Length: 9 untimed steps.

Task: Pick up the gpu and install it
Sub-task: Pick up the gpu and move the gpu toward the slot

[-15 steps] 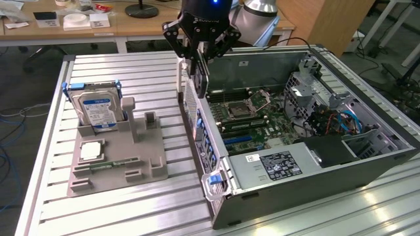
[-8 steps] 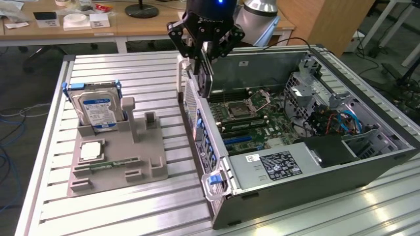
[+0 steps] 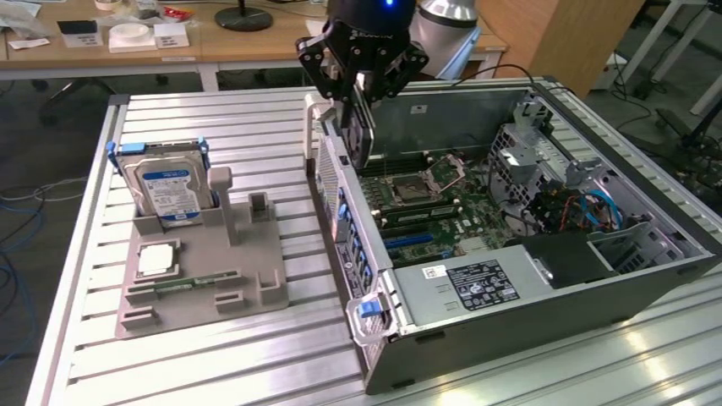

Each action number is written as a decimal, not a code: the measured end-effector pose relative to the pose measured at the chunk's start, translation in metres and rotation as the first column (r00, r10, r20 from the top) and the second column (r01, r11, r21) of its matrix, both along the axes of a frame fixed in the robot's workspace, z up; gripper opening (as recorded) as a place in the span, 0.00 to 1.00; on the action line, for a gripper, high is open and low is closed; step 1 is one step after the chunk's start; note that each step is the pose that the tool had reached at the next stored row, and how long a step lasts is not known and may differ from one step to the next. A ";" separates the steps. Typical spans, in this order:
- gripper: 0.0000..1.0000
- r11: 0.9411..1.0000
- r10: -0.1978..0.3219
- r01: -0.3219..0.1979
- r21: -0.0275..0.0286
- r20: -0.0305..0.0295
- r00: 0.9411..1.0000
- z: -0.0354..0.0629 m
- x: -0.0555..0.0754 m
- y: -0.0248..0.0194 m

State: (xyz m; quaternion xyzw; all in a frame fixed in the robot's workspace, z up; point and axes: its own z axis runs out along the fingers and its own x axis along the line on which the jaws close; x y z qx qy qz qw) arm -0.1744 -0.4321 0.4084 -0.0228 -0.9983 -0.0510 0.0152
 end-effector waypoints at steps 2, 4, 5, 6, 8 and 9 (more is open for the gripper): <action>0.28 1.000 0.000 0.000 0.000 0.000 1.000 0.0000 0.002 0.0000; 0.28 1.000 0.000 0.000 0.000 0.000 1.000 0.0000 0.004 0.0000; 0.28 1.000 0.000 0.000 0.000 0.000 1.000 0.0000 0.005 0.0000; 0.28 1.000 0.000 0.000 0.000 0.000 1.000 0.0000 0.006 0.0000; 0.28 1.000 0.000 0.000 0.000 0.000 1.000 -0.0001 0.009 0.0000; 0.28 1.000 0.000 0.000 0.000 0.000 1.000 -0.0001 0.010 0.0000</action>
